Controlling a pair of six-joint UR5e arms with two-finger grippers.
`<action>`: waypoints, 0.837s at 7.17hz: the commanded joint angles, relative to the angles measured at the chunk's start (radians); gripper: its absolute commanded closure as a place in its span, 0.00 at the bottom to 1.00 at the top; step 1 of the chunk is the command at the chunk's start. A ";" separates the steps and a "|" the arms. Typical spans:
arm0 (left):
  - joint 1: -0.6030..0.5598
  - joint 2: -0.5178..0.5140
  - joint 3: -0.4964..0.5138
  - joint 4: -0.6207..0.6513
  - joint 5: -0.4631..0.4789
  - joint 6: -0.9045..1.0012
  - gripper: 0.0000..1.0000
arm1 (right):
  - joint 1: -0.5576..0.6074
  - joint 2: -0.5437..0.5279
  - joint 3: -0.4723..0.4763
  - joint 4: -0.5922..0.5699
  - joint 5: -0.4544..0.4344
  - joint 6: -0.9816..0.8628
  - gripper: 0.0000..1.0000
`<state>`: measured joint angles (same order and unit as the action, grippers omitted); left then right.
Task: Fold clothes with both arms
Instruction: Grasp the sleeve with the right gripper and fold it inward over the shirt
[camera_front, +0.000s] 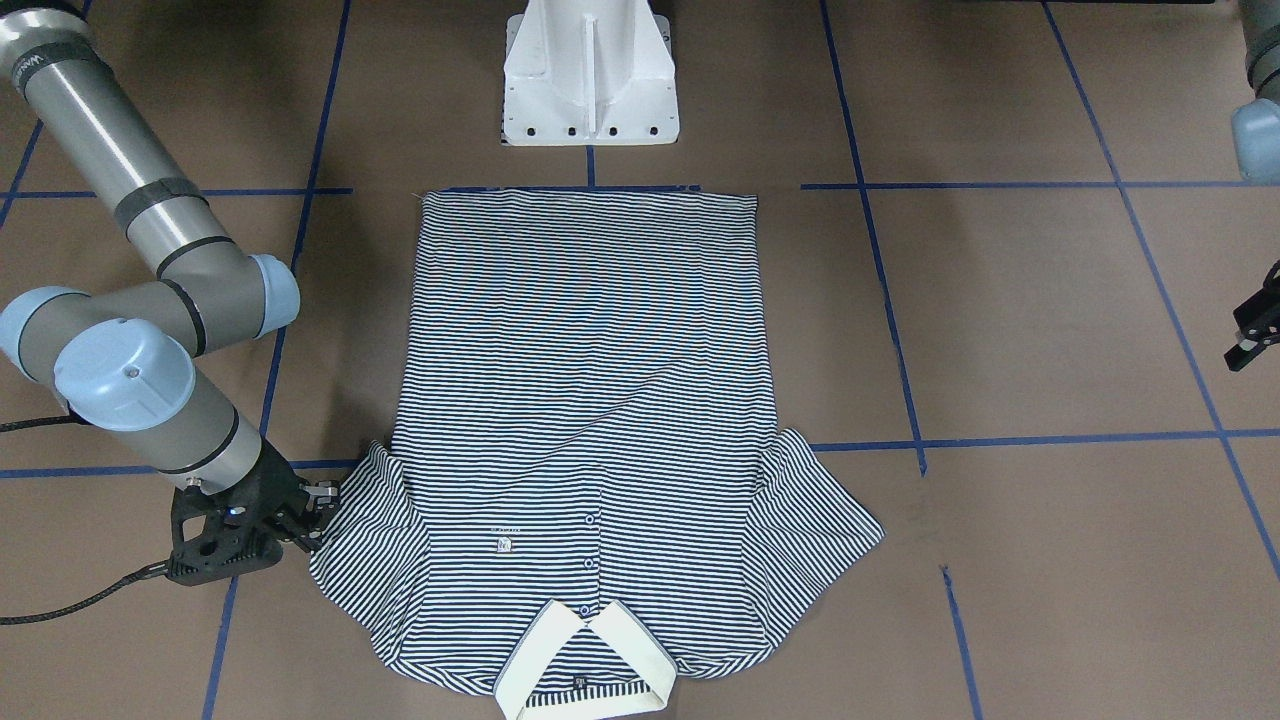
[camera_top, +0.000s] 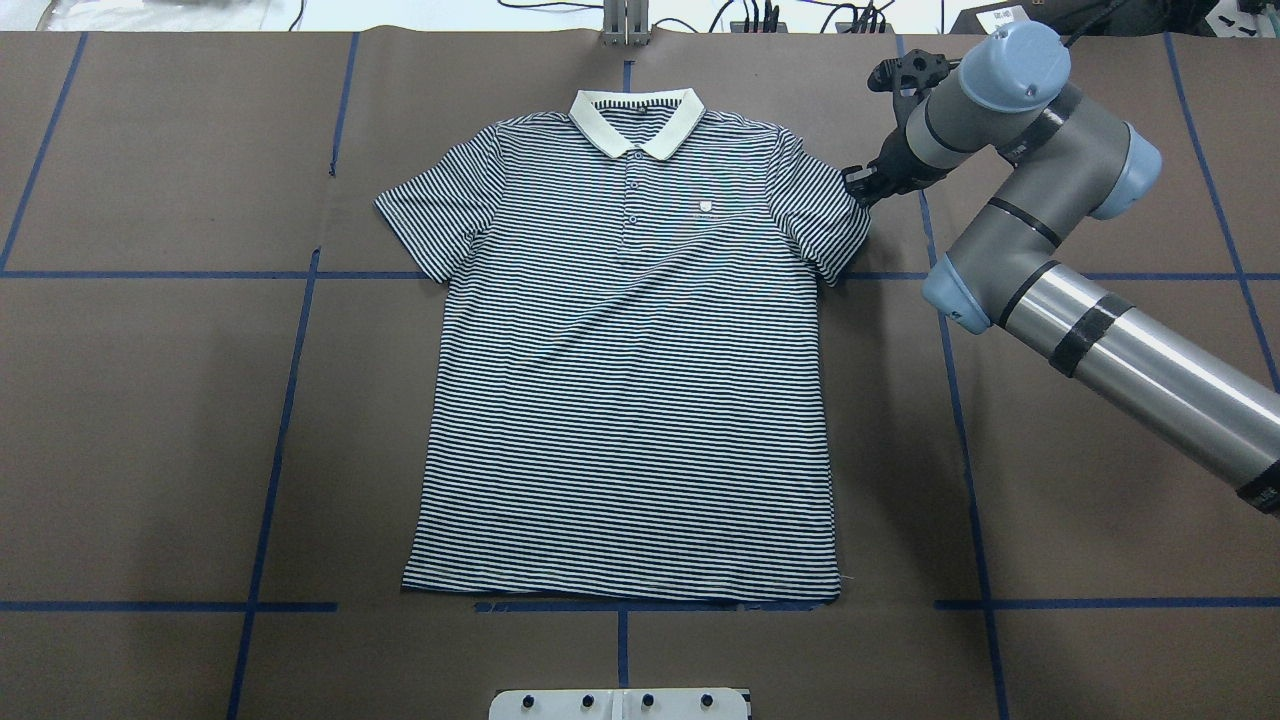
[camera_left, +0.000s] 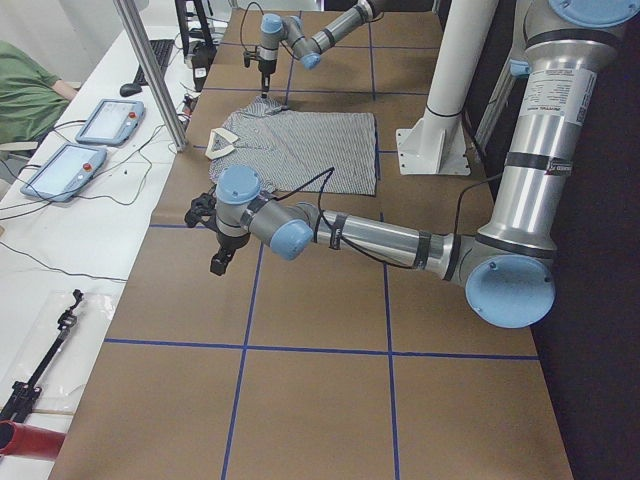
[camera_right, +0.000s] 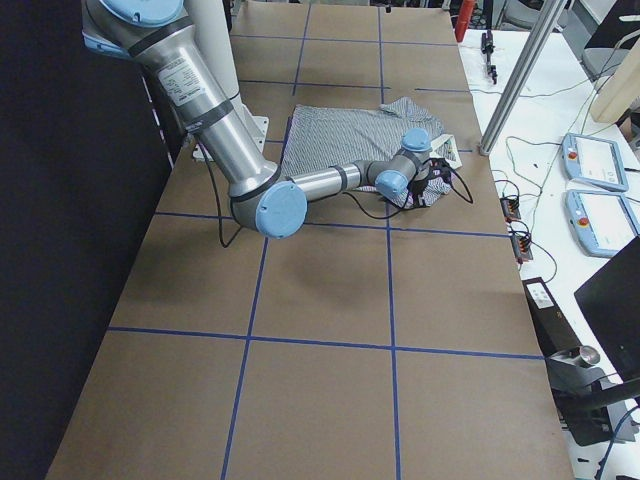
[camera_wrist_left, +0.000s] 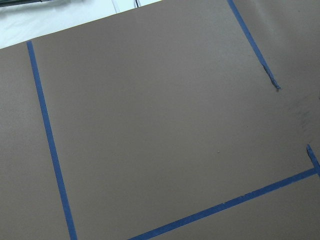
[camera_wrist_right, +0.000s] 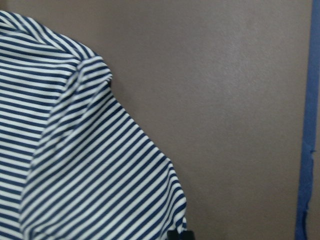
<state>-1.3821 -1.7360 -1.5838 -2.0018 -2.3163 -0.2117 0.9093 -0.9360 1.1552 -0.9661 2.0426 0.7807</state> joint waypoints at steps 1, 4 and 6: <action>0.000 0.001 0.001 0.000 0.000 0.002 0.00 | -0.006 0.020 0.064 0.001 0.042 0.005 1.00; 0.000 0.007 0.001 0.000 0.000 0.005 0.00 | -0.088 0.185 -0.055 -0.003 0.010 0.025 1.00; 0.000 0.006 -0.001 0.000 0.000 0.000 0.00 | -0.105 0.264 -0.156 -0.003 -0.050 0.026 1.00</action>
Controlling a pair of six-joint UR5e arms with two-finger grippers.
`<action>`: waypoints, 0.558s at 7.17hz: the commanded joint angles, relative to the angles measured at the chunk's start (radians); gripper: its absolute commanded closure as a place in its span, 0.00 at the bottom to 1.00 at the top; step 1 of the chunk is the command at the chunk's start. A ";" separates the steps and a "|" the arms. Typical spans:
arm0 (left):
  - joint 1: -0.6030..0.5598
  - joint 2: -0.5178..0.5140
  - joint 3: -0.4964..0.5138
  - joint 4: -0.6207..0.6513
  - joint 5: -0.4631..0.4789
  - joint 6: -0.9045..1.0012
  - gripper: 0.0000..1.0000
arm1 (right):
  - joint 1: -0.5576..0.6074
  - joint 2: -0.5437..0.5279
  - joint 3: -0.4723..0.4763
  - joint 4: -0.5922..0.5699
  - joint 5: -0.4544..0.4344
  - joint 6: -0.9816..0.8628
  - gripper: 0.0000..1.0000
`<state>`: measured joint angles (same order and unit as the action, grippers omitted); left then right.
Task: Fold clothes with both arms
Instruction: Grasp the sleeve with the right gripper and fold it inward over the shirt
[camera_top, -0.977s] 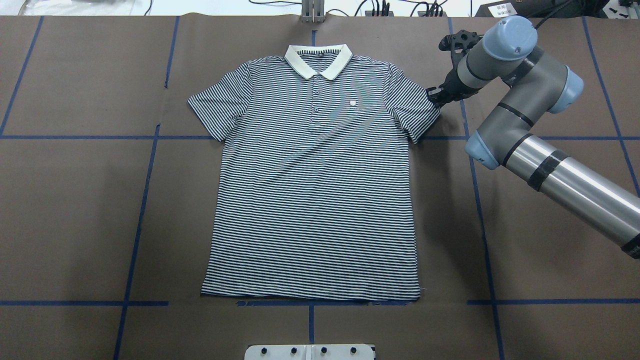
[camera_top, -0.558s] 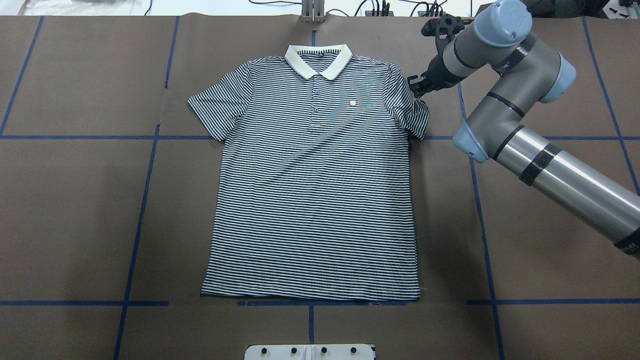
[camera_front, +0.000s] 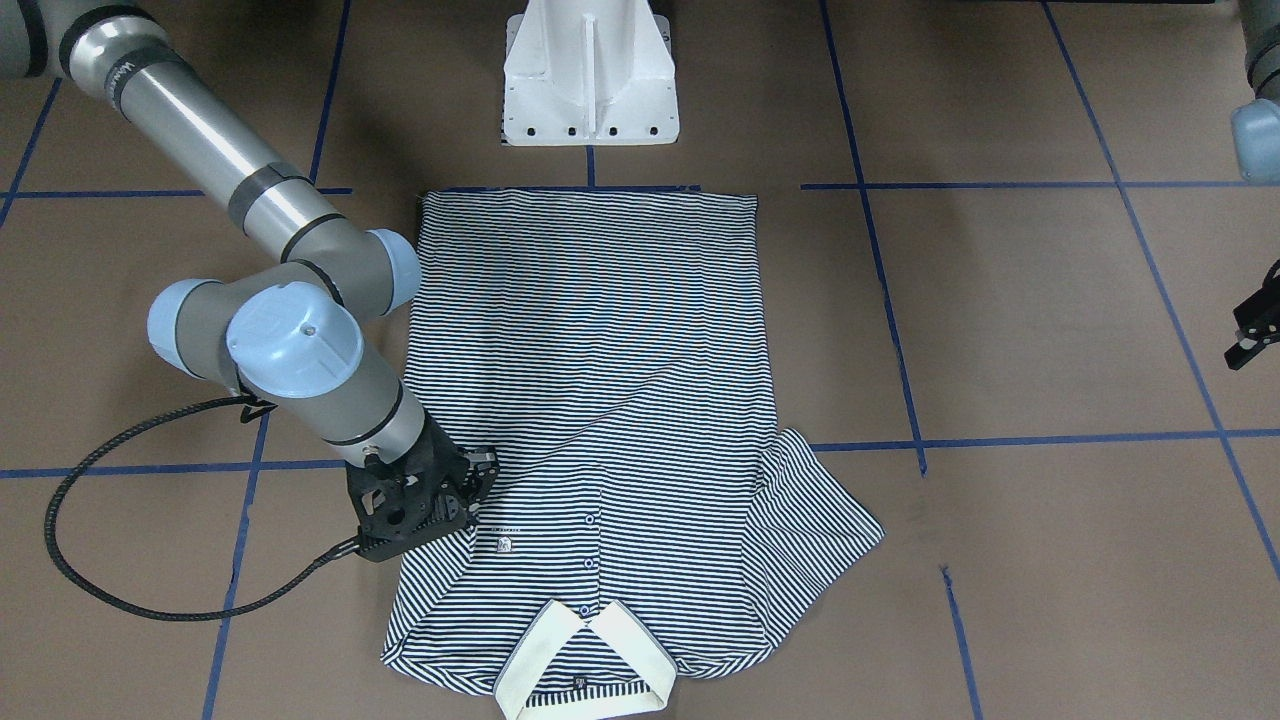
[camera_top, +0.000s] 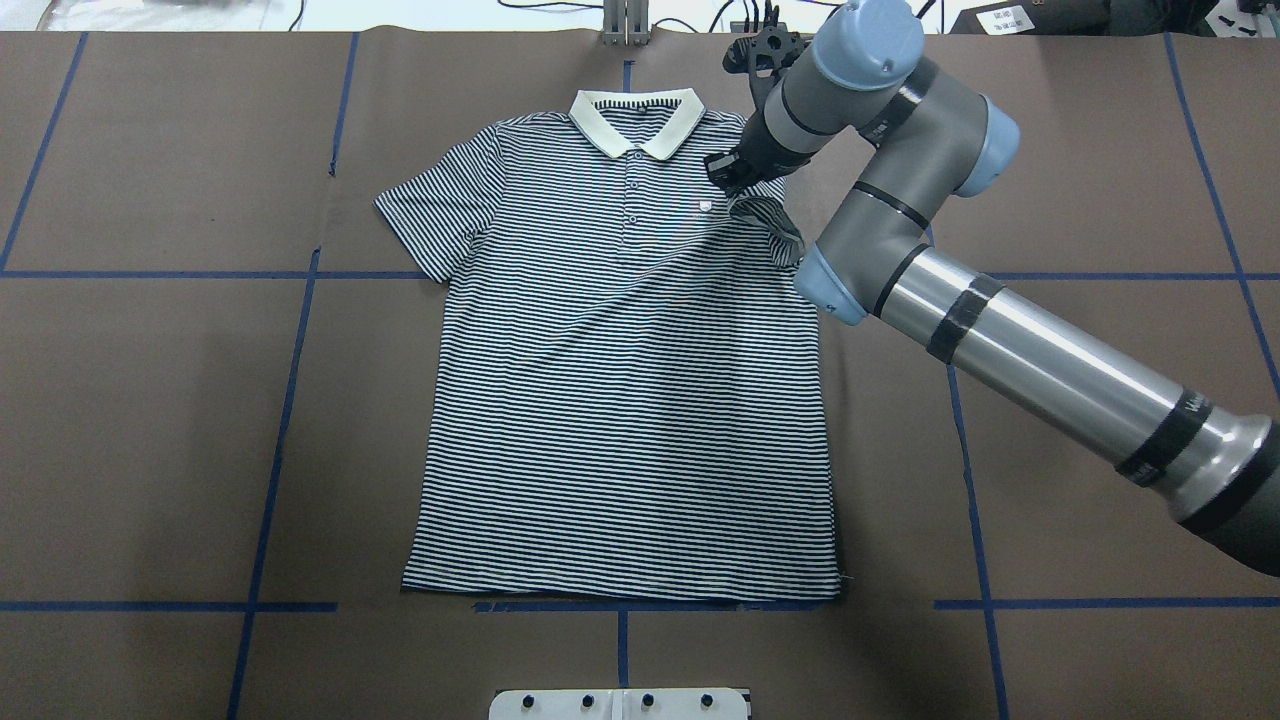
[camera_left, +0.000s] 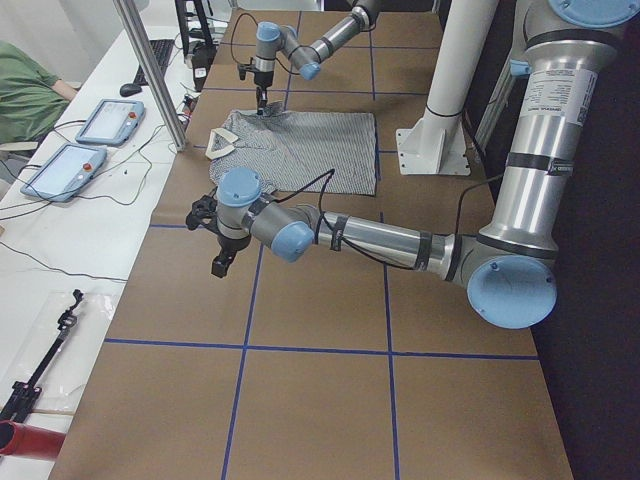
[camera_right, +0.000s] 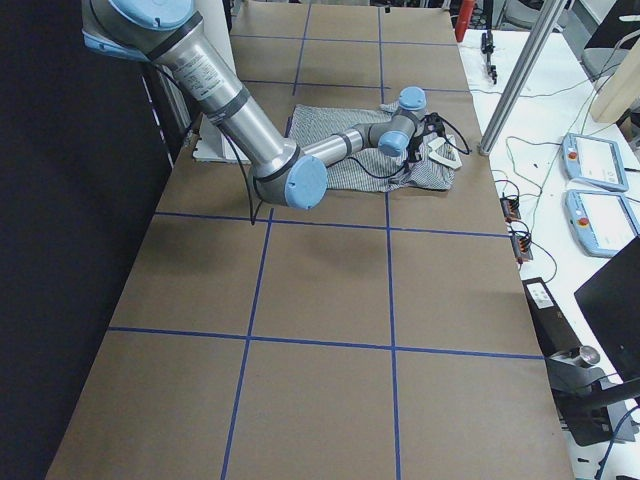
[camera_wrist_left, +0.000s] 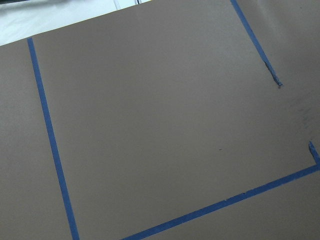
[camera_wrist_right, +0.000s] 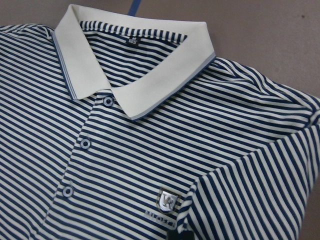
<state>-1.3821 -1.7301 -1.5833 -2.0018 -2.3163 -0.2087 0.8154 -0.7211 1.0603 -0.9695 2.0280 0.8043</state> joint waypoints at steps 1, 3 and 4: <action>0.000 -0.002 -0.003 0.000 0.000 -0.003 0.00 | -0.012 0.049 -0.065 0.000 -0.040 0.003 1.00; 0.000 -0.011 -0.003 0.000 0.000 -0.015 0.00 | -0.012 0.049 -0.068 0.003 -0.054 0.004 0.00; 0.005 -0.044 0.005 0.000 0.002 -0.081 0.00 | -0.009 0.049 -0.057 -0.005 -0.045 0.079 0.00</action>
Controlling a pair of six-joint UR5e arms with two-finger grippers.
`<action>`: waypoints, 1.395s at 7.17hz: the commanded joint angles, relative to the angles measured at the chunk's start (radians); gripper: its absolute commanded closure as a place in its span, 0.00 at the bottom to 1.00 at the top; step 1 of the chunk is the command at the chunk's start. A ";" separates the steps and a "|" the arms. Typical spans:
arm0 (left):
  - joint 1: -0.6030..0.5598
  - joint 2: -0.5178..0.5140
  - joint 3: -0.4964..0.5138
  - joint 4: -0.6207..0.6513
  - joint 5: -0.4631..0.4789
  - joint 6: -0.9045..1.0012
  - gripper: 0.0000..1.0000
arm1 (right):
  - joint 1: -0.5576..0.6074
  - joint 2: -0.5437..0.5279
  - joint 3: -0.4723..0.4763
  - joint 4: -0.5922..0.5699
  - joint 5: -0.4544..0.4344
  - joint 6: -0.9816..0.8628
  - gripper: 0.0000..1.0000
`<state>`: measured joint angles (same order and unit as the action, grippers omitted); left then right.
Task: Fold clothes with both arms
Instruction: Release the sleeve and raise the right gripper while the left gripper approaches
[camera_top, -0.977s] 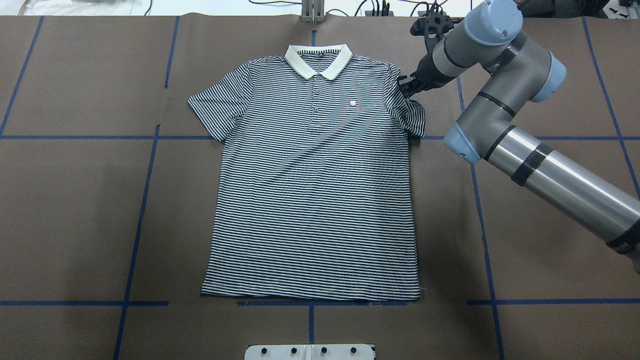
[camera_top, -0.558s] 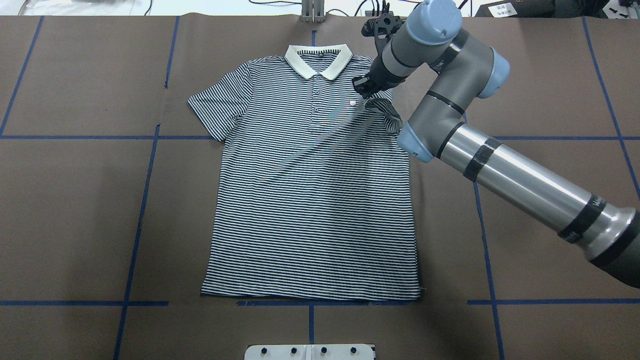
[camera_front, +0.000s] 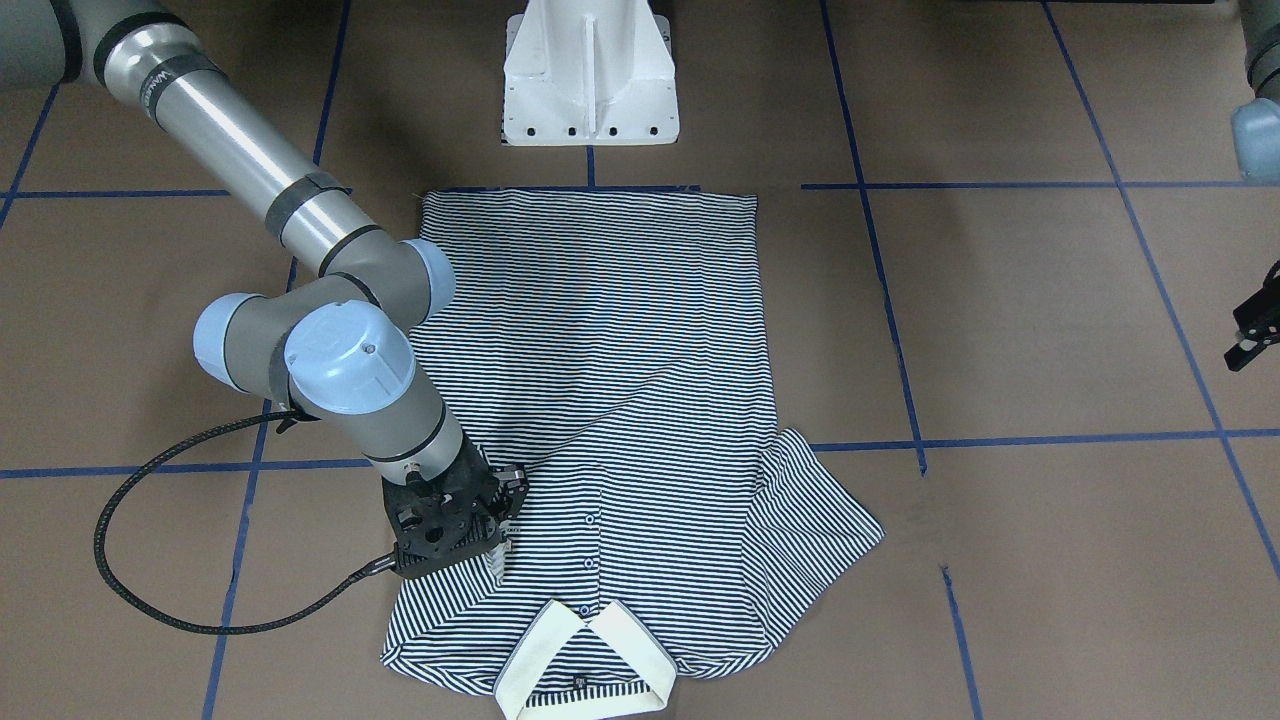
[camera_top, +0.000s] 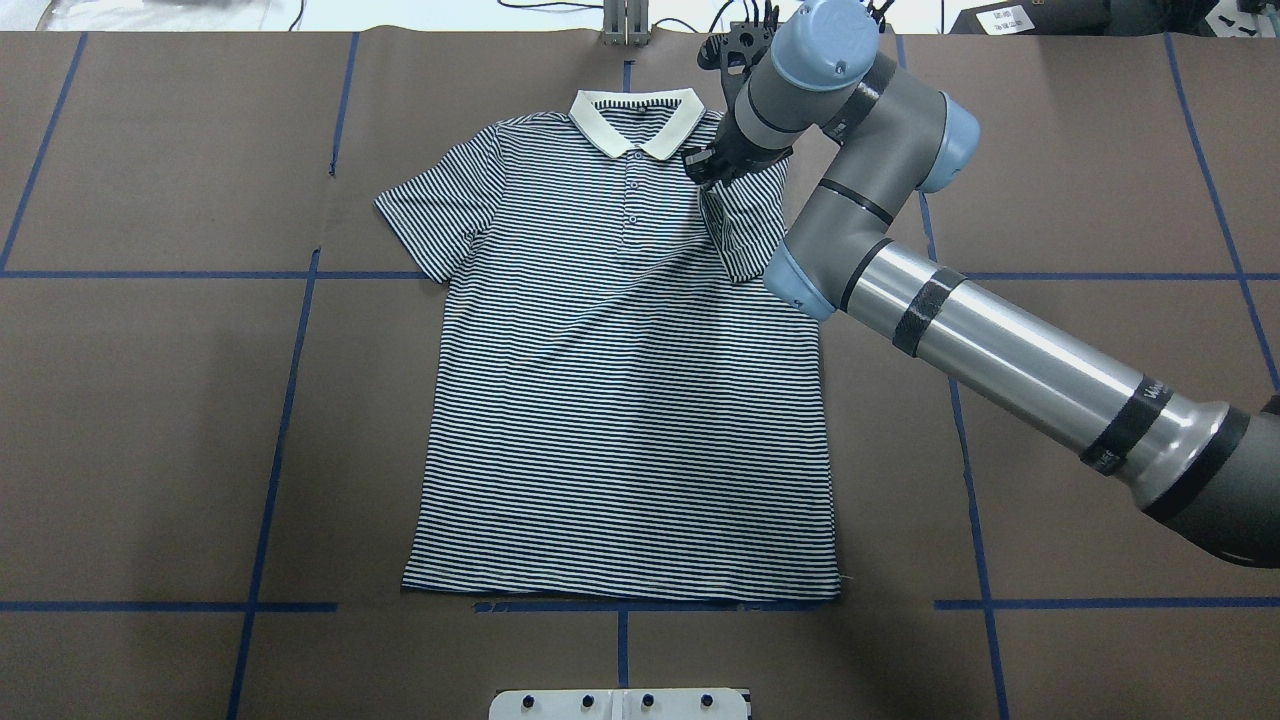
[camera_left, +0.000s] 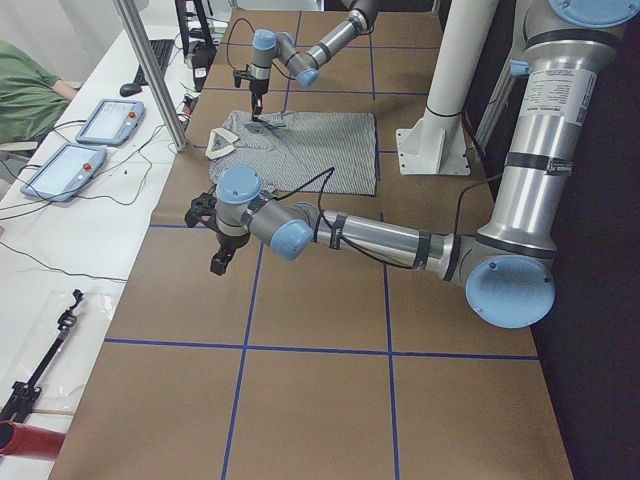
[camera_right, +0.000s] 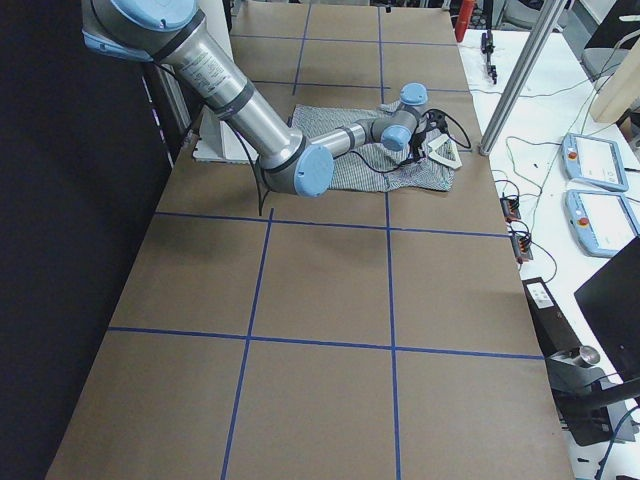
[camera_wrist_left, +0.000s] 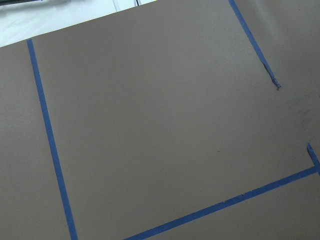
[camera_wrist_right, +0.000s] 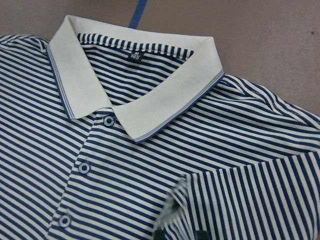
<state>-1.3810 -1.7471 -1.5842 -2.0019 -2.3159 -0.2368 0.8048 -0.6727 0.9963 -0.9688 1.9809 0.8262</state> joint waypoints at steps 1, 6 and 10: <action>0.058 -0.072 0.009 -0.001 0.006 -0.158 0.00 | 0.010 -0.004 0.042 -0.065 0.065 0.118 0.00; 0.492 -0.318 0.108 -0.029 0.447 -0.891 0.00 | 0.128 -0.282 0.534 -0.564 0.154 -0.058 0.00; 0.578 -0.442 0.360 -0.163 0.593 -0.986 0.01 | 0.142 -0.315 0.533 -0.547 0.173 -0.104 0.00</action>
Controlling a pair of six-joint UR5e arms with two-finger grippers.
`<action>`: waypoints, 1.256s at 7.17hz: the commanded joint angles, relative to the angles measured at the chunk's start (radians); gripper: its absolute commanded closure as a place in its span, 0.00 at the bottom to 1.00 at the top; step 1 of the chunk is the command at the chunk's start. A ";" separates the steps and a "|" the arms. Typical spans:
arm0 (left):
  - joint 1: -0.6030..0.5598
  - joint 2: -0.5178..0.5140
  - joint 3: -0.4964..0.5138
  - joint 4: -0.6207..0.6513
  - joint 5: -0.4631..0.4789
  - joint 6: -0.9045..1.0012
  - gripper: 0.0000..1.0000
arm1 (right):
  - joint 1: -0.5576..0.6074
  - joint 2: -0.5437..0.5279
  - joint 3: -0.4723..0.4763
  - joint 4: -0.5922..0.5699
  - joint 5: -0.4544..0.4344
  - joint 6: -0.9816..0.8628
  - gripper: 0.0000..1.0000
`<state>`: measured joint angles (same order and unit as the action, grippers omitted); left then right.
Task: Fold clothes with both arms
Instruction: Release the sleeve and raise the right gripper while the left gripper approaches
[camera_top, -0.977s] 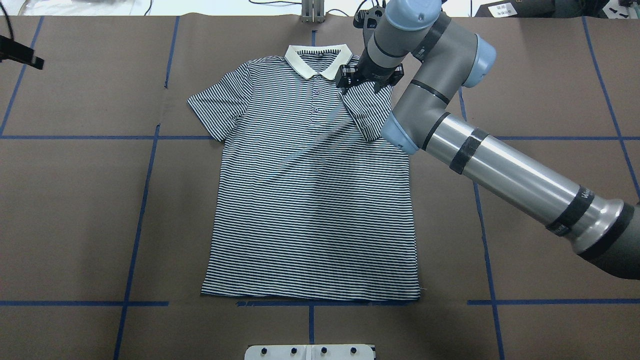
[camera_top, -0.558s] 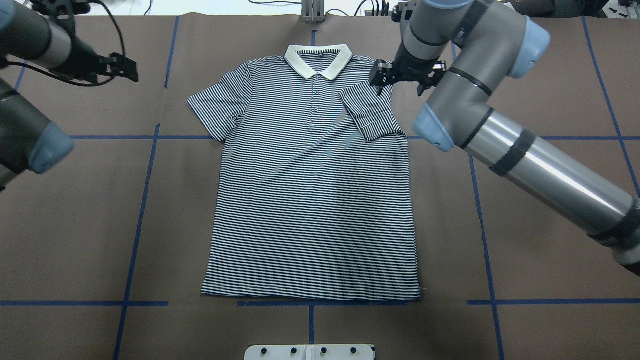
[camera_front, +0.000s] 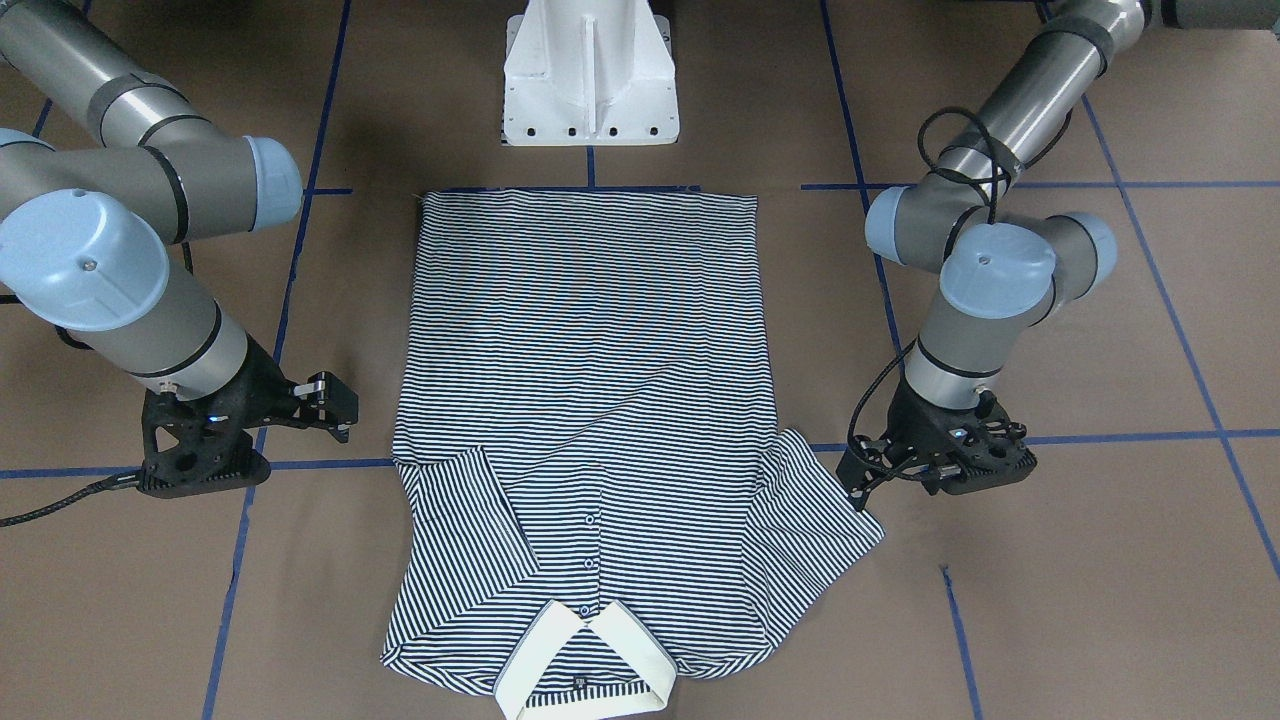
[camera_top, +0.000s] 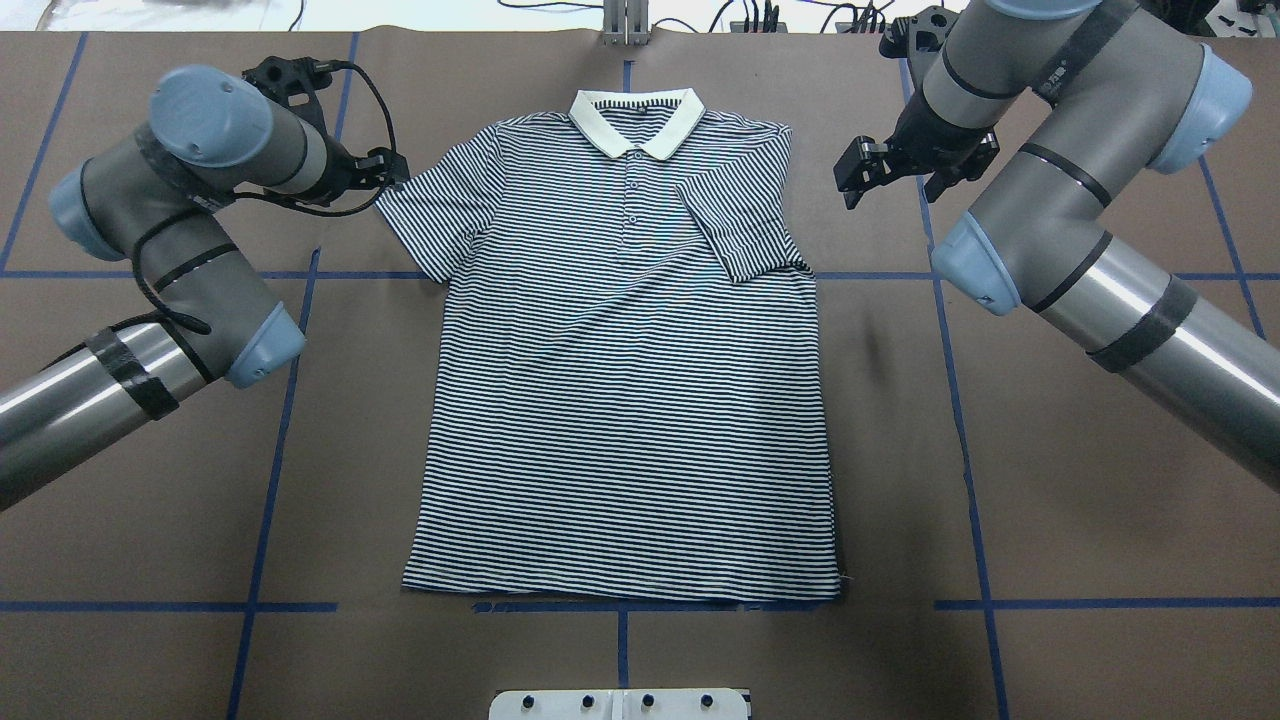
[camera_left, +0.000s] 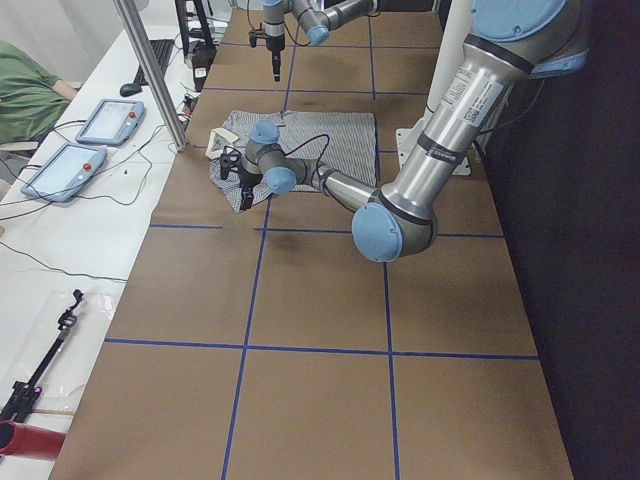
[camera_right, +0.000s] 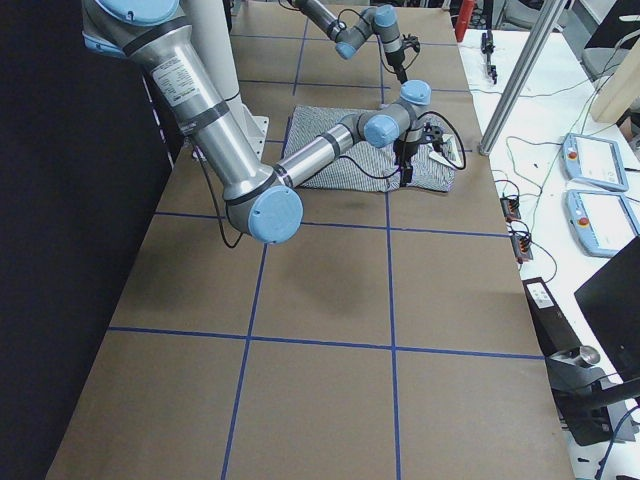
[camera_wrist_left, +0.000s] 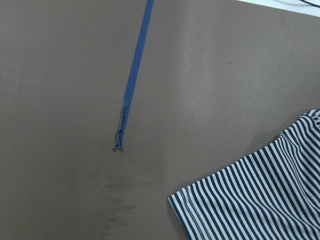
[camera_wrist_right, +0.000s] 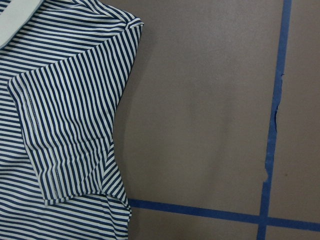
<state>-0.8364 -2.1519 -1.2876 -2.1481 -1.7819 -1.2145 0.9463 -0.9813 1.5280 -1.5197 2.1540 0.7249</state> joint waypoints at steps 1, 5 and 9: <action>0.037 -0.042 0.094 -0.051 0.071 -0.008 0.03 | 0.000 -0.007 0.001 0.004 0.000 0.001 0.00; 0.037 -0.080 0.203 -0.121 0.073 0.003 0.16 | -0.003 -0.002 0.000 0.006 -0.002 0.011 0.00; 0.037 -0.095 0.195 -0.108 0.065 0.010 0.99 | -0.003 -0.002 -0.002 0.004 -0.002 0.011 0.00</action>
<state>-0.7998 -2.2394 -1.0896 -2.2629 -1.7132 -1.2048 0.9439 -0.9821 1.5274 -1.5155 2.1522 0.7363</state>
